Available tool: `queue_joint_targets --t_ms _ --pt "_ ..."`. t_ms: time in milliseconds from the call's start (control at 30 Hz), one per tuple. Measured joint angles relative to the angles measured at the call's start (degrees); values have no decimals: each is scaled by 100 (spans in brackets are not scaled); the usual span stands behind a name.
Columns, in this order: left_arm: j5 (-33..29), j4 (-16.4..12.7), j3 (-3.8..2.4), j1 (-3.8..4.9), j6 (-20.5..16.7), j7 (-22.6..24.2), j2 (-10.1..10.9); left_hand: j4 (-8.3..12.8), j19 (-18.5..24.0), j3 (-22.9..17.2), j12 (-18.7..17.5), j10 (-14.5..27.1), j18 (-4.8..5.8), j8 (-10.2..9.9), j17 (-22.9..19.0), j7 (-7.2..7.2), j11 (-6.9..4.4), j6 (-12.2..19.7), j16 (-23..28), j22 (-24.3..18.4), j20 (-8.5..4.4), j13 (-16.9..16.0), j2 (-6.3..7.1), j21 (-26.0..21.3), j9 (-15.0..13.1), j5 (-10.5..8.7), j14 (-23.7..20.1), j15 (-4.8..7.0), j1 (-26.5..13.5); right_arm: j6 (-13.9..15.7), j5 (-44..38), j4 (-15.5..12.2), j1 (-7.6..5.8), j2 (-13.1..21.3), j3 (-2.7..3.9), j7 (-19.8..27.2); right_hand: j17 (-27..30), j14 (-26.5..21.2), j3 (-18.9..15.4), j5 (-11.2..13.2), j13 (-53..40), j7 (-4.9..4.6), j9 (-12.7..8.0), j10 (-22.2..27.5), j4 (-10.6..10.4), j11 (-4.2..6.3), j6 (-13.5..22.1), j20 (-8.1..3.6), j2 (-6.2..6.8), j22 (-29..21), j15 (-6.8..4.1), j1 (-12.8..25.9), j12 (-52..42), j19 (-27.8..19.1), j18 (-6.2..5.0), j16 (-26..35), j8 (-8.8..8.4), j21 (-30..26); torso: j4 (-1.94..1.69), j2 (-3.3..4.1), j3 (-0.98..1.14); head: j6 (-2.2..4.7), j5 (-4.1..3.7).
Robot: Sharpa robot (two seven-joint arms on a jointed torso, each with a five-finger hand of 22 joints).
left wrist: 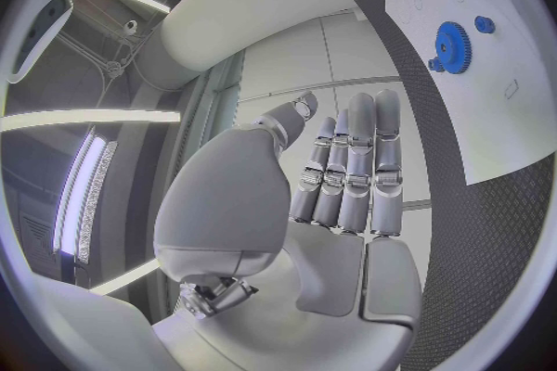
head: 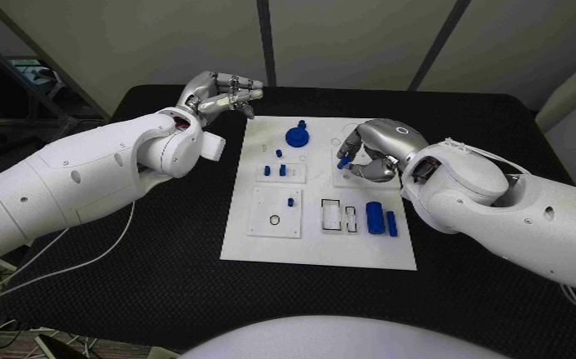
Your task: Assemble the parts on the task board
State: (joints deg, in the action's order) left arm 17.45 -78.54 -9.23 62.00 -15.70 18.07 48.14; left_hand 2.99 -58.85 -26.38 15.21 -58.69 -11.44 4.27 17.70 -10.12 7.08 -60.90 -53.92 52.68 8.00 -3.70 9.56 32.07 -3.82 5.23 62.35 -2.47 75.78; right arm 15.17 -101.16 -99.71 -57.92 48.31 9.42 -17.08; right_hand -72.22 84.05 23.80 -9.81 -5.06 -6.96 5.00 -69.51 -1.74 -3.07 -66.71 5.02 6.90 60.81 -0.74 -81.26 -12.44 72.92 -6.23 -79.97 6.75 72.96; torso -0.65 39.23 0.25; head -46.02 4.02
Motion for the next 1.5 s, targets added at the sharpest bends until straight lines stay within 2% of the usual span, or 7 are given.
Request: queue_joint_targets --t_ms 167,467,533,700,933,1167,1500 --pt "0 7 0 0 4 -5 -14 0 0 0 0 0 0 0 0 0 0 0 0 0 0 0 0 0 0 0 0 0 0 136 222 -348 -4 10 111 12 -4 0 -8 -10 -6 0 0 0 -7 0 0 0 0 31 0 0 0 0 0 0 -10 27 -1 -2 -3 6 1" --pt "0 9 0 -1 10 -14 -46 0 0 0 0 9 0 0 1 0 -10 0 0 0 0 0 0 0 0 0 0 0 0 234 592 -507 -1 -398 125 89 -3 0 -16 -27 -5 1 2 0 -15 0 3 -21 0 30 0 1 27 21 0 0 -15 27 -8 1 -9 -20 86" --pt "0 11 0 -1 11 -16 -53 0 0 0 0 20 0 0 1 0 -20 0 0 1 0 0 0 0 0 0 0 0 0 241 642 -475 -4 -499 56 114 -3 0 -16 -27 -5 1 2 0 -15 0 4 -20 -1 30 0 2 27 20 0 0 -8 27 -9 2 -9 -32 120" --pt "-1 11 1 -1 15 -19 -76 0 0 0 0 21 -1 0 1 0 -21 0 0 1 0 0 0 0 0 0 0 0 0 235 759 -338 3 -768 -293 194 -2 0 -16 -27 -5 1 2 0 -14 0 7 -20 -8 30 0 9 27 20 0 0 6 27 -9 3 -10 -68 193" --pt "-1 9 1 -1 18 -21 -90 0 0 0 0 21 -1 0 2 0 -21 0 0 1 0 0 0 0 0 0 0 0 0 179 848 -140 38 -996 -614 303 -2 0 -12 -27 -5 1 3 0 -19 0 25 -20 -22 29 0 23 27 20 0 0 5 27 -8 7 -7 -108 281" --pt "-1 7 1 -1 20 -23 -103 0 0 0 0 21 0 0 -3 0 -21 0 0 1 0 0 0 0 0 0 0 0 0 106 877 -7 90 -1136 -703 376 -1 0 -5 -28 -4 -2 4 0 -25 0 40 -20 -22 23 0 24 27 20 0 0 3 26 -2 7 -4 -132 326" --pt "-1 11 1 0 27 -24 -118 0 0 0 0 20 0 0 -2 0 -21 0 0 2 0 0 0 0 0 0 0 0 0 60 861 104 127 -1273 -729 452 -1 0 -6 -49 -4 2 7 0 -25 0 5 -20 -22 23 0 24 27 20 0 0 -13 26 -2 6 -3 -157 360"
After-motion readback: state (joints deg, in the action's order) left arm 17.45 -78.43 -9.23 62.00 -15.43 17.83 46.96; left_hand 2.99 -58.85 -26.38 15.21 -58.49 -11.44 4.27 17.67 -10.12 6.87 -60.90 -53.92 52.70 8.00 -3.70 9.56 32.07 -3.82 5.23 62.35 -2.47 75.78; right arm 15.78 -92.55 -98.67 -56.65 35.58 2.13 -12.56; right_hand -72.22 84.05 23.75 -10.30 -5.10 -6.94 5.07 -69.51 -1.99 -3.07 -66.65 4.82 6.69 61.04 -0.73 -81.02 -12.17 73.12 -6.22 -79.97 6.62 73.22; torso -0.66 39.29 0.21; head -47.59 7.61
